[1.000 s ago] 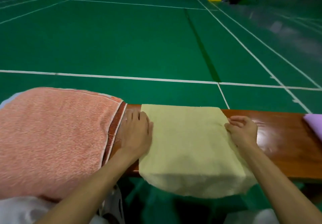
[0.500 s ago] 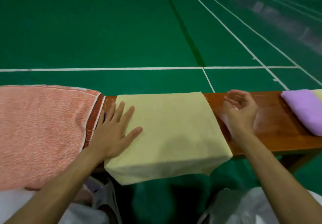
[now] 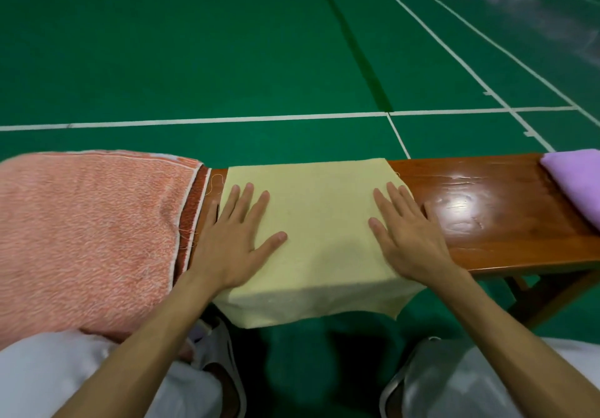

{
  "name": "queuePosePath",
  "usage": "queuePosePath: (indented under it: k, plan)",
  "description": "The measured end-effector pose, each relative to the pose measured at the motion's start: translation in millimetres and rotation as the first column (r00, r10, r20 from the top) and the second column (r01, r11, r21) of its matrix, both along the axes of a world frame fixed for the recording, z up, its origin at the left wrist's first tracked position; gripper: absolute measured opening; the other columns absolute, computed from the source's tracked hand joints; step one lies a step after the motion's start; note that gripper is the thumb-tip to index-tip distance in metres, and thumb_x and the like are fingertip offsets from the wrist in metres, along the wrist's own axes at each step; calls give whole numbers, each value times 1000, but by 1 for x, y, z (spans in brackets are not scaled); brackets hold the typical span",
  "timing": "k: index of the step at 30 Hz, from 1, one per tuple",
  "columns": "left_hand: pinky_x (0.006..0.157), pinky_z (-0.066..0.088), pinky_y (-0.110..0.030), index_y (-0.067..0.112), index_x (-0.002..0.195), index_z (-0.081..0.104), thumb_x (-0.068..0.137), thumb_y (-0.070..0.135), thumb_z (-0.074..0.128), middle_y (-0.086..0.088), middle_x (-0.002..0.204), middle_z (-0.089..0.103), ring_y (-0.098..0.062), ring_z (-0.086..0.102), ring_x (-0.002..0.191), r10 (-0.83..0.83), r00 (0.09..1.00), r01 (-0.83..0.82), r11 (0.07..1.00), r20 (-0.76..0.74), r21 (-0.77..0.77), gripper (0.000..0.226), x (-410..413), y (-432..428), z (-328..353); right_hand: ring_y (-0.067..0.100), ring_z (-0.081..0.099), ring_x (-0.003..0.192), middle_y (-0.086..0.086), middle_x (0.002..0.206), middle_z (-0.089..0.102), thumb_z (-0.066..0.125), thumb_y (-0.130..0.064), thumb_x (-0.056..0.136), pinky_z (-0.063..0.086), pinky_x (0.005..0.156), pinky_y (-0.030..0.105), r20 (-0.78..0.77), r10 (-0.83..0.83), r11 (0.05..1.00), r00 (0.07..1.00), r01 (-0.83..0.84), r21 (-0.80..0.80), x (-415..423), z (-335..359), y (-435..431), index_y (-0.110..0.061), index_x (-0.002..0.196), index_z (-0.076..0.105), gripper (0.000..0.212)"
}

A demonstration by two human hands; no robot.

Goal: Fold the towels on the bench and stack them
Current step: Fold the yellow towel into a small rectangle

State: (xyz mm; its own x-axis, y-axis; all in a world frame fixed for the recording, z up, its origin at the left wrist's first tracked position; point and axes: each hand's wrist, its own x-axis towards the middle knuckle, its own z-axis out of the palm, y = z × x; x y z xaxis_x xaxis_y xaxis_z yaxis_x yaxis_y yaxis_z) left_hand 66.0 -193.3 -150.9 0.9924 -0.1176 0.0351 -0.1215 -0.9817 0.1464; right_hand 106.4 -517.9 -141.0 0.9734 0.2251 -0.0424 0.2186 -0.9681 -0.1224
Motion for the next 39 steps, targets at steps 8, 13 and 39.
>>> queuePosePath:
  k: [8, 13, 39]
  plan:
    - [111, 37, -50, 10, 144, 50, 102, 58, 39, -15, 148, 51, -37, 44, 137, 232, 964, -181, 931, 129, -317, 64, -9, -15, 18, 25, 51, 111, 11, 124, 61, 54, -32, 101, 48, 90, 46, 309, -226, 919, 924, 97, 382, -8, 9, -12, -10, 127, 60, 35]
    - [84, 49, -49, 2, 120, 55, 90, 55, 66, -20, 121, 59, -42, 58, 110, 545, 838, -534, 830, 27, -158, 62, -10, -4, 35, 21, 55, 88, 4, 101, 62, 60, -42, 97, 48, 73, 38, 183, -424, 902, 887, 396, 172, -2, 22, -19, -14, 106, 62, 30]
    - [77, 60, -27, 19, 117, 75, 92, 14, 74, 12, 94, 76, -5, 71, 89, 241, 949, -312, 649, -202, -694, 25, -20, 34, 62, 27, 74, 99, 11, 97, 79, 70, 7, 87, 64, 72, 28, -330, 4, 418, 944, 299, 858, -2, 66, -72, -4, 117, 72, 32]
